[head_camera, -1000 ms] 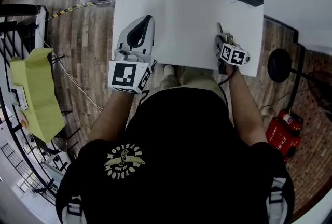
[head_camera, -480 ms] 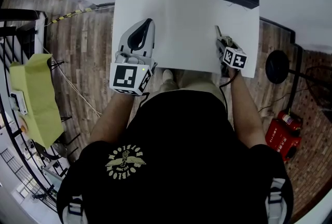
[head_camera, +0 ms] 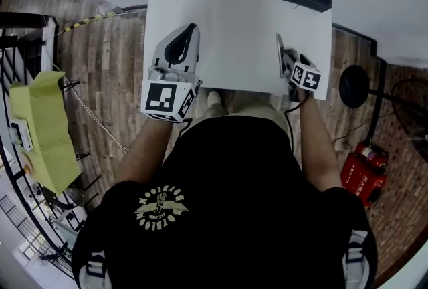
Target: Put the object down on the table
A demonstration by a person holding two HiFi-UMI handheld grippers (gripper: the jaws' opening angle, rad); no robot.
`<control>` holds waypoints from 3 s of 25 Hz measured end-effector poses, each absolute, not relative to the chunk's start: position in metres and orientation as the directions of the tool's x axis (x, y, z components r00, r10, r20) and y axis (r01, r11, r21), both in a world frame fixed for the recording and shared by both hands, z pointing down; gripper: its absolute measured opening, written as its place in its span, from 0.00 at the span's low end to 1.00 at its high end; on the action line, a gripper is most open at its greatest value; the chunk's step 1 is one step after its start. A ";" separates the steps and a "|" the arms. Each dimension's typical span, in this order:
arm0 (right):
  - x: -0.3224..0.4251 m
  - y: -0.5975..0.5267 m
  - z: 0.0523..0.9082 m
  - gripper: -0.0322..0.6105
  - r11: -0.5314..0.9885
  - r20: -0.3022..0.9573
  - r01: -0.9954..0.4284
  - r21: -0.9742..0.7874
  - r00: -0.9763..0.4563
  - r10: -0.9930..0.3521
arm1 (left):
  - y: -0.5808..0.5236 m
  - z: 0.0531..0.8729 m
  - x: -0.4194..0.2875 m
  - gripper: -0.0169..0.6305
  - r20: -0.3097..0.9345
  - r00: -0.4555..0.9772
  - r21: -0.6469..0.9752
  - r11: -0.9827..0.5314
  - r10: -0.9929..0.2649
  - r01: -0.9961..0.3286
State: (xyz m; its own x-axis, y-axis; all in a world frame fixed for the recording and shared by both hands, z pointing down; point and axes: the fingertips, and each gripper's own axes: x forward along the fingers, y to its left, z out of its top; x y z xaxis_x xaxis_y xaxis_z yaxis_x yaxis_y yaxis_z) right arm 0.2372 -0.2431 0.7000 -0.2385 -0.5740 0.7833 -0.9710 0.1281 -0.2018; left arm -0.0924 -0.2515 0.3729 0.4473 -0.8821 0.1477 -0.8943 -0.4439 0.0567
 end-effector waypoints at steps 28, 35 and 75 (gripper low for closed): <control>0.173 -0.252 0.509 0.05 0.345 0.456 -0.937 -0.057 -0.332 -0.826 | -0.254 0.359 -0.100 0.04 0.088 0.470 0.080 -0.464 -0.878 -0.882; 0.162 -0.251 0.466 0.05 0.365 0.382 -0.929 -0.060 -0.359 -0.851 | -0.252 0.351 -0.097 0.04 0.068 0.480 0.081 -0.475 -0.875 -0.876; 0.095 -0.181 0.276 0.05 0.397 0.033 -0.918 0.016 -0.396 -0.918 | -0.223 0.317 -0.123 0.04 0.001 0.578 0.050 -0.577 -0.816 -0.815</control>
